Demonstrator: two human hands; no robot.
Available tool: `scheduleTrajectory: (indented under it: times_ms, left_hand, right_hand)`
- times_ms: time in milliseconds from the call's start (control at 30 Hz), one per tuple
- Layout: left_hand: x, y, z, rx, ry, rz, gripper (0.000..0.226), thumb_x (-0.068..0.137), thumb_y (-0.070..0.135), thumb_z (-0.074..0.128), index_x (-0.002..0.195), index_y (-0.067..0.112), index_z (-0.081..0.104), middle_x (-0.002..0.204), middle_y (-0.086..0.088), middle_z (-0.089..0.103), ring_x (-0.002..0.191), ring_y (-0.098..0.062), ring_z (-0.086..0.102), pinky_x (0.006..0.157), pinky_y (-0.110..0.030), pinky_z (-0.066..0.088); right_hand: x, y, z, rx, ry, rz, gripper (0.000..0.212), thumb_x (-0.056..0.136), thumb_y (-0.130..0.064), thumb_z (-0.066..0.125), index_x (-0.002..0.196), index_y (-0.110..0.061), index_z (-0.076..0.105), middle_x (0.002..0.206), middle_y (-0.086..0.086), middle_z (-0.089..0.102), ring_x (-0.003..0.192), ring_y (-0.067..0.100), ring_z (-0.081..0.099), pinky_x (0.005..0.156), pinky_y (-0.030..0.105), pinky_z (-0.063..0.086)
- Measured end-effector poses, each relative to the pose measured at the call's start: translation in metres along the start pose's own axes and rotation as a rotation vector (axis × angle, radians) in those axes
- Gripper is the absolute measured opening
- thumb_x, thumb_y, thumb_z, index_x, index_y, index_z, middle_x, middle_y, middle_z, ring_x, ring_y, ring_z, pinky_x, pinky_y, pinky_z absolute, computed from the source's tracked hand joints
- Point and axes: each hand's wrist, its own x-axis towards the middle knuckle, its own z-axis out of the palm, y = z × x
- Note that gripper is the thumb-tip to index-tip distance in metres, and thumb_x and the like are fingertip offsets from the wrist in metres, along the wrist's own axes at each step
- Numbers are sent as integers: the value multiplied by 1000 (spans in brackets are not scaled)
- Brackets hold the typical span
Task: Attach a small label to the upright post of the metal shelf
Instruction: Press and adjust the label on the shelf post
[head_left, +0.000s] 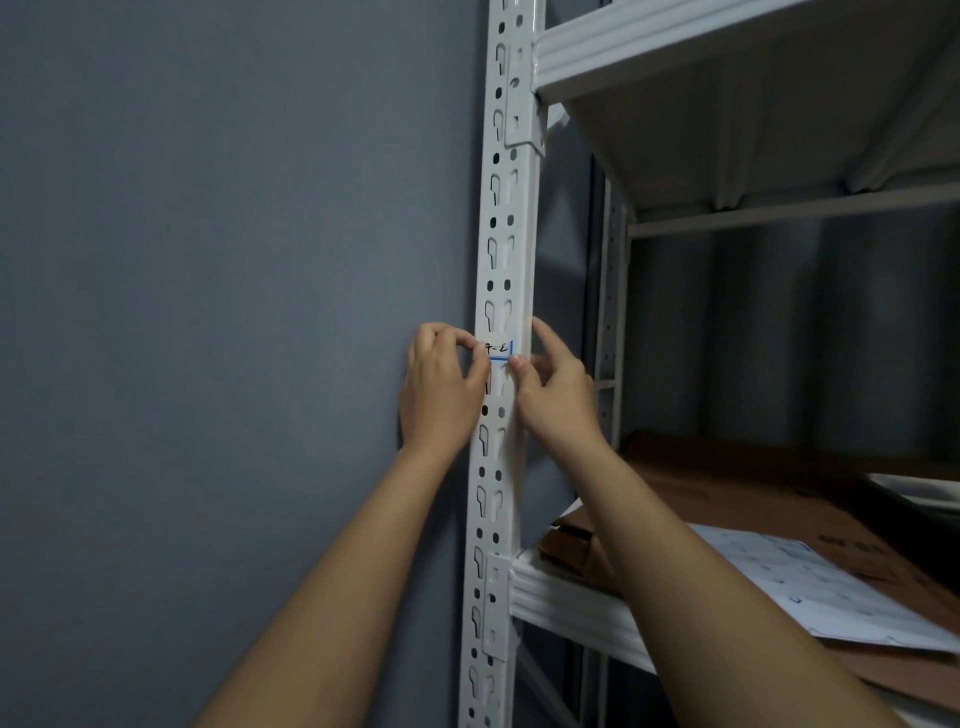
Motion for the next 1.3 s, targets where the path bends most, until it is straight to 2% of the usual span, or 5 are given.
scheduleTrajectory:
  times_ms: [133, 833, 1000, 1100, 1300]
  left_hand:
    - [0, 1, 1, -23, 20, -6, 11, 91, 27, 54, 89, 17, 58, 106, 3, 49, 102, -12, 49, 72, -22, 32]
    - [3, 8, -11, 80, -64, -4, 15, 94, 26, 52, 90, 12, 59, 108, -3, 52, 102, -18, 51, 75, -23, 34]
    - [18, 21, -32, -49, 174, 56, 15, 95, 19, 52, 95, 6, 59, 108, -10, 52, 91, -23, 57, 71, -24, 34]
    - [20, 21, -38, -10, 52, 154, 13, 95, 19, 52, 95, 10, 61, 107, -5, 52, 92, -18, 56, 73, -30, 41]
    - [-2, -4, -26, 30, -61, 63, 20, 94, 20, 53, 107, 14, 66, 111, -2, 62, 97, -22, 60, 79, -32, 46]
  right_hand:
    - [1, 2, 2, -5, 5, 4, 48, 94, -29, 55, 139, -37, 42, 111, -5, 69, 103, 18, 64, 94, 44, 51]
    - [-4, -6, 0, 38, -30, 19, 45, 96, -23, 53, 137, -38, 42, 110, -6, 69, 90, 14, 68, 85, 46, 55]
    - [-3, -5, -1, 47, -23, 30, 44, 96, -23, 53, 136, -39, 44, 108, -7, 70, 93, 14, 67, 90, 44, 53]
    - [-2, -3, 2, 59, -7, 8, 42, 95, -22, 53, 132, -40, 47, 103, -7, 71, 90, 15, 69, 88, 45, 54]
    - [-2, -2, 3, 64, -14, 26, 46, 96, -25, 53, 138, -39, 42, 106, -7, 70, 90, 14, 68, 87, 46, 55]
